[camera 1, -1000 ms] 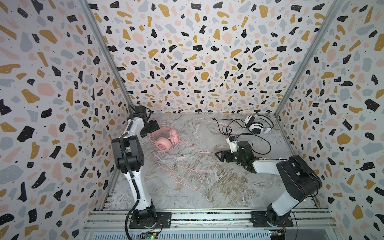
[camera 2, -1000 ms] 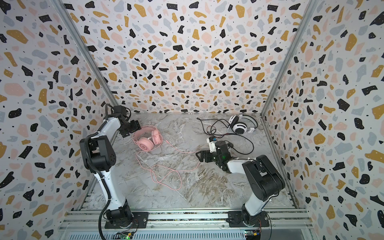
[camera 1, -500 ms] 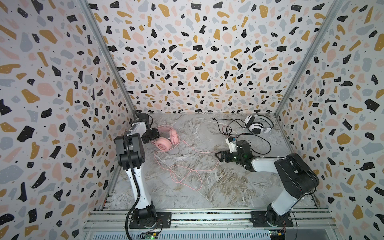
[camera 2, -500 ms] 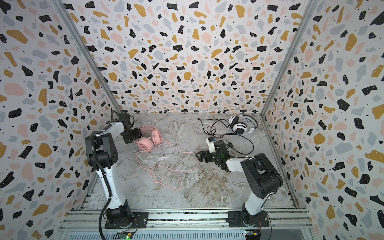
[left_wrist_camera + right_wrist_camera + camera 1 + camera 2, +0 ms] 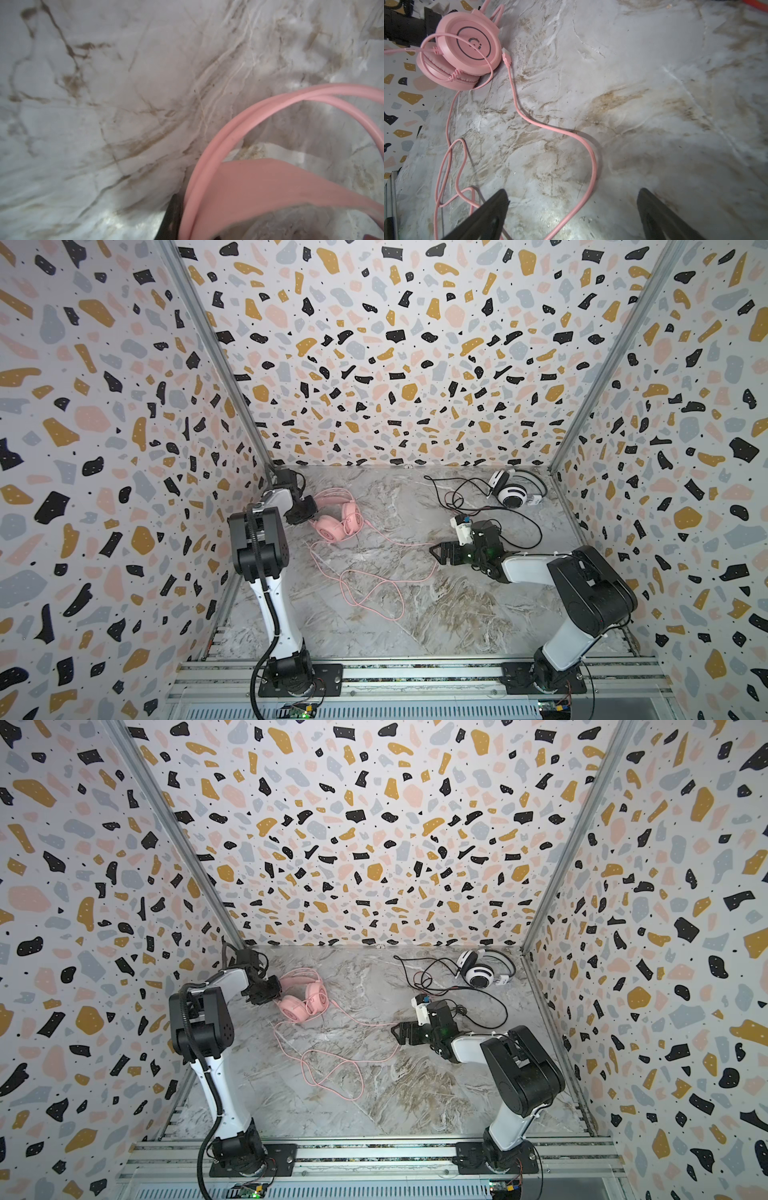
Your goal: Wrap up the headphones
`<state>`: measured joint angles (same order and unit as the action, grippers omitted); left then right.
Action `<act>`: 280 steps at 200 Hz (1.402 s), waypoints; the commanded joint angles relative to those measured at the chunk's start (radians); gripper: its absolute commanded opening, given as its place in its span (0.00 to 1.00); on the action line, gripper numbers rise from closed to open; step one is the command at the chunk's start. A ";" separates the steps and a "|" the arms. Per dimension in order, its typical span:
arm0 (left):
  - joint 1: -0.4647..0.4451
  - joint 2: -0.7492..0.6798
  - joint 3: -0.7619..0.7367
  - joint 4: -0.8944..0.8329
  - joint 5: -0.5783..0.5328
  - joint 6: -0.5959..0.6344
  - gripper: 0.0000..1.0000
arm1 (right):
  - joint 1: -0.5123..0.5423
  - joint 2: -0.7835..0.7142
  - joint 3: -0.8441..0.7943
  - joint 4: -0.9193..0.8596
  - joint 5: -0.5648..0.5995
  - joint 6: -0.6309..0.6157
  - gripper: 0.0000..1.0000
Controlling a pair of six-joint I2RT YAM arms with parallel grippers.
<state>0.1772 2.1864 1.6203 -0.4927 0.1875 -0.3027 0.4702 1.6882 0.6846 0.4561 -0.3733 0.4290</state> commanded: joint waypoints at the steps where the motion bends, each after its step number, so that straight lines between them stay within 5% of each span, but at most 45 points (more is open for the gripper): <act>1: -0.007 -0.099 -0.041 0.026 0.068 -0.020 0.07 | 0.007 -0.025 0.016 -0.015 0.007 -0.012 0.98; 14: -0.008 -0.151 -0.068 0.047 0.071 -0.028 0.00 | 0.013 -0.041 -0.001 0.011 0.015 -0.009 0.98; 108: -0.088 -0.459 -0.163 0.124 -0.036 -0.033 0.00 | 0.112 -0.099 0.086 0.017 0.083 0.071 0.97; 157: -0.129 -0.505 -0.176 0.136 -0.062 -0.024 0.00 | 0.266 -0.017 0.491 -0.210 0.245 0.048 0.94; 220: -0.152 -0.530 -0.174 0.123 -0.098 -0.012 0.00 | 0.305 0.310 1.106 -0.619 0.194 0.033 0.95; 252: -0.171 -0.533 -0.175 0.120 -0.108 -0.007 0.00 | 0.357 0.422 1.297 -0.765 0.374 0.026 0.96; 280: -0.186 -0.526 -0.167 0.118 -0.095 -0.013 0.00 | 0.373 0.536 1.487 -0.908 0.421 0.027 0.99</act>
<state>0.0105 1.6966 1.4422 -0.4114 0.0673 -0.3031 0.8177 2.1910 2.0277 -0.2611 -0.0422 0.4648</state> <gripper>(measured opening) 0.076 0.987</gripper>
